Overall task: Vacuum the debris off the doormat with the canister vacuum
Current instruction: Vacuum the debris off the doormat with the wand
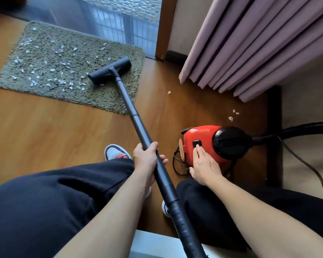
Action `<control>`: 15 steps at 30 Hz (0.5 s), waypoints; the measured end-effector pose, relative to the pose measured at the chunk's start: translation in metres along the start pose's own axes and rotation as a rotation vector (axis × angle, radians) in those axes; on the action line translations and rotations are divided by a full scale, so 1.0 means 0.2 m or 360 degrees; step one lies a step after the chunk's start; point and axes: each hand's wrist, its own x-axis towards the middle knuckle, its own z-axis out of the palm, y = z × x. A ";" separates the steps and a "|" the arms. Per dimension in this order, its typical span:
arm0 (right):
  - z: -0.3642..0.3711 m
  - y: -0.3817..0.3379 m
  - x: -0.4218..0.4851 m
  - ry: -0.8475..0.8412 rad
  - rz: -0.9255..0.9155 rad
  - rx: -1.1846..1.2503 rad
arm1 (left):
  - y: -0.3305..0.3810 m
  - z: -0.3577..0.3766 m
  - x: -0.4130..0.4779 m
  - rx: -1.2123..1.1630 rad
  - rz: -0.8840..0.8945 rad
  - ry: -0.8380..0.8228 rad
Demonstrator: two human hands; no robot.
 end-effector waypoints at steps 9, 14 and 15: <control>0.04 -0.03 0.03 -0.0058 0.0189 0.0359 | 0.00 0.03 0.01 0.0006 -0.0025 0.0014; 0.02 0.02 0.05 -0.0074 0.0188 0.0386 | 0.01 0.03 0.01 -0.0008 -0.0040 0.0017; 0.01 0.03 0.05 -0.0082 0.0180 0.0370 | 0.01 0.03 0.01 -0.0008 -0.0038 0.0019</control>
